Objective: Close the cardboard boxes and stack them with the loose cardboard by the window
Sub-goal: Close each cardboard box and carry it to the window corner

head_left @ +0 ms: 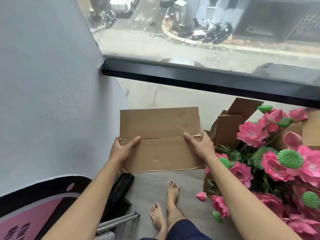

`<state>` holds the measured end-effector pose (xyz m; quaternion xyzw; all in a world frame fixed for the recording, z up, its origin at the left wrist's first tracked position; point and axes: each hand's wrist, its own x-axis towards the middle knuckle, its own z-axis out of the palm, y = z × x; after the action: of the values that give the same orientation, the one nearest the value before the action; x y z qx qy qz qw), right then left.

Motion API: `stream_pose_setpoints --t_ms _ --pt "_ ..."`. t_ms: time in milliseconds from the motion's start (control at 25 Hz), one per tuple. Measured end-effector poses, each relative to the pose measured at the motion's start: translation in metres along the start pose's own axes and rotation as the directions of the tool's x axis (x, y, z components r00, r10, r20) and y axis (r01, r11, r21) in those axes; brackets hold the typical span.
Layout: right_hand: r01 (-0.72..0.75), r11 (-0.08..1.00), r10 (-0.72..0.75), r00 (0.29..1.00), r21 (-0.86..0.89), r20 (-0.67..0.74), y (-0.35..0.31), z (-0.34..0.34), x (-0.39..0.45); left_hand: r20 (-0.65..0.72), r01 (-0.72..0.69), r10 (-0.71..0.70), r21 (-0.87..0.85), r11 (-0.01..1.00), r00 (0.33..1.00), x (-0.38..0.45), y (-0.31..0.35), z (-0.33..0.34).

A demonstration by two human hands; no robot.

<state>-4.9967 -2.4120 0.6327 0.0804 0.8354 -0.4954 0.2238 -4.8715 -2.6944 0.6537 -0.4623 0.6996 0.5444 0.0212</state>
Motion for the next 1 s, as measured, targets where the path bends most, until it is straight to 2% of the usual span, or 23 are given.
stream_pose_setpoints --t_ms 240,440,640,1000 --pt "-0.089 0.996 0.09 0.993 -0.026 0.072 0.024 0.052 0.104 -0.064 0.054 -0.046 0.126 0.991 0.997 0.112 -0.006 0.036" --pt "-0.159 0.987 0.16 0.986 -0.027 0.047 0.074 0.106 0.174 -0.064 0.081 -0.069 0.208 0.975 0.996 0.206 -0.044 0.073" --pt "-0.215 0.976 0.216 0.976 -0.037 0.031 0.158 0.186 0.24 -0.045 0.096 -0.086 0.289 0.953 0.995 0.307 -0.13 0.113" --pt "-0.32 0.928 0.338 0.938 -0.189 0.073 0.284 0.308 0.342 -0.104 0.132 -0.097 0.407 0.904 0.99 0.458 -0.268 0.164"
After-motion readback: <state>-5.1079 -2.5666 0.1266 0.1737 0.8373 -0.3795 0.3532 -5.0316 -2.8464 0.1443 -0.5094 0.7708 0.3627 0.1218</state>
